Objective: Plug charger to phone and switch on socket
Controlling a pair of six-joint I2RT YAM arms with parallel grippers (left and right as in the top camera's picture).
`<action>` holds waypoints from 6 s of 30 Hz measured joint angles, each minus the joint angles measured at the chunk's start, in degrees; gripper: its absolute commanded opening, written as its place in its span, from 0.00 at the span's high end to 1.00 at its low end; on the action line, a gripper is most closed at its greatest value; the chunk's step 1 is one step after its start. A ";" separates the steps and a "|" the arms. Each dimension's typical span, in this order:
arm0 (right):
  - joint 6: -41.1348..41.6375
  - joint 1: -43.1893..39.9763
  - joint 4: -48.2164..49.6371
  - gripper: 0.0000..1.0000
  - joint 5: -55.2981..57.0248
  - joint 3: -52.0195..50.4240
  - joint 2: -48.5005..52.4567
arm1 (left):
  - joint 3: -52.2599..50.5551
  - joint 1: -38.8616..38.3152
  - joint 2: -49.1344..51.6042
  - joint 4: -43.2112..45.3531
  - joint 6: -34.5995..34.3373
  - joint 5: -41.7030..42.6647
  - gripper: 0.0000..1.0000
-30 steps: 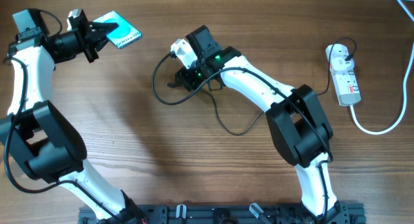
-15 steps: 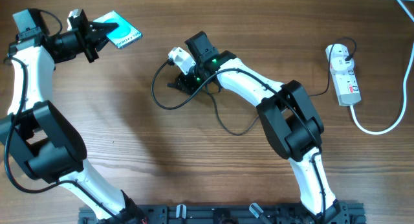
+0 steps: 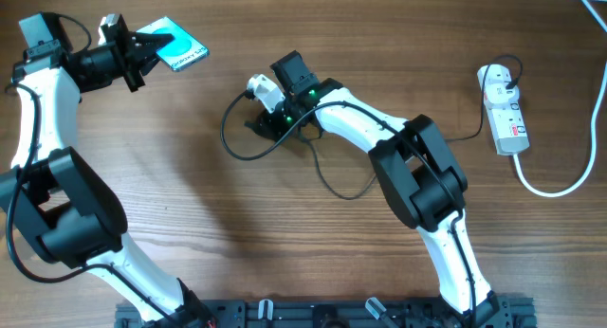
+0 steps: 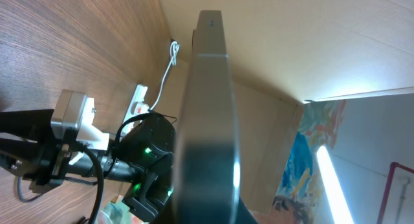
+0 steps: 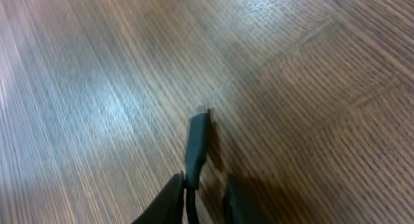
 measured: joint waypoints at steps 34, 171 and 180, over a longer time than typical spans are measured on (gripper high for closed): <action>45.31 -8.98 10.51 0.96 -18.34 -21.55 -41.70 | 0.00 -11.19 0.00 -0.02 5.20 1.77 0.96; 69.72 -8.13 26.82 0.80 -12.35 -30.99 -42.62 | 0.02 -19.78 0.00 7.15 -3.45 -6.21 0.96; 68.94 -9.90 29.46 0.49 -12.17 -30.99 -41.68 | 0.00 -21.73 0.00 6.45 -3.21 -2.51 0.96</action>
